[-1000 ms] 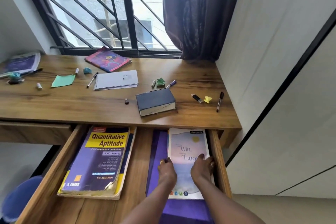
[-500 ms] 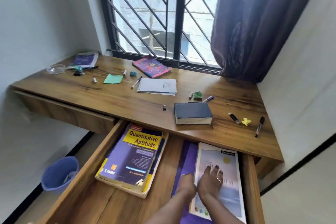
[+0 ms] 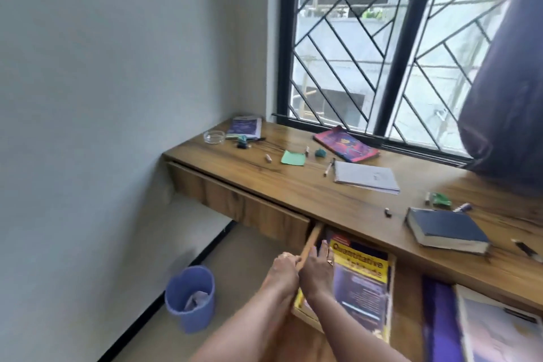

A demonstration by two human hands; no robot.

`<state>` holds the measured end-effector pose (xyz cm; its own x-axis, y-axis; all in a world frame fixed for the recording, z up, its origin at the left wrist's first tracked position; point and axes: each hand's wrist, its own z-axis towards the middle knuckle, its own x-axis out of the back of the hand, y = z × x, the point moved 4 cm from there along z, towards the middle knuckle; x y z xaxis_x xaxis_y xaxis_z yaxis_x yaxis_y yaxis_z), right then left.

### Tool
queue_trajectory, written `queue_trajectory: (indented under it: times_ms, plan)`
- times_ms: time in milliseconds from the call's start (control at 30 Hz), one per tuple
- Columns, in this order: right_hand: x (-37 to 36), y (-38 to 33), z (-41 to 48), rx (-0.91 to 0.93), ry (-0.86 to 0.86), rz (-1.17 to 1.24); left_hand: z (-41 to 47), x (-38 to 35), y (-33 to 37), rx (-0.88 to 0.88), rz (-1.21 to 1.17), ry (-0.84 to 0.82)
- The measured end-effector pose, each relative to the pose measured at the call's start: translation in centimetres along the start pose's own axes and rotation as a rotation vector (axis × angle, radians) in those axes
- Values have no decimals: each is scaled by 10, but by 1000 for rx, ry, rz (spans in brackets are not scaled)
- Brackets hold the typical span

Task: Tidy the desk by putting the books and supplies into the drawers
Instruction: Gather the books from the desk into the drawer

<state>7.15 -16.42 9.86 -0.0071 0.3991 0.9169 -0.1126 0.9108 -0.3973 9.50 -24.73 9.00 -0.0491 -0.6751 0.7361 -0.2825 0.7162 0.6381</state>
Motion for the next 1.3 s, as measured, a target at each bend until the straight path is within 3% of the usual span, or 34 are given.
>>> queue_trajectory:
  times_ms: [267, 633, 900, 1300]
  plan:
    - [-38, -158, 6, 111, -64, 84, 7, 132, -100, 30, -1, 129]
    - [-73, -228, 153, -8, -3, 161, 142, 212, -115, -64, 51, 146]
    - [-59, -226, 249, -117, 65, 166, 252, 238, -76, -122, 85, 74]
    - [36, -130, 357, -314, 327, 11, 371, 221, 58, -317, -7, -81]
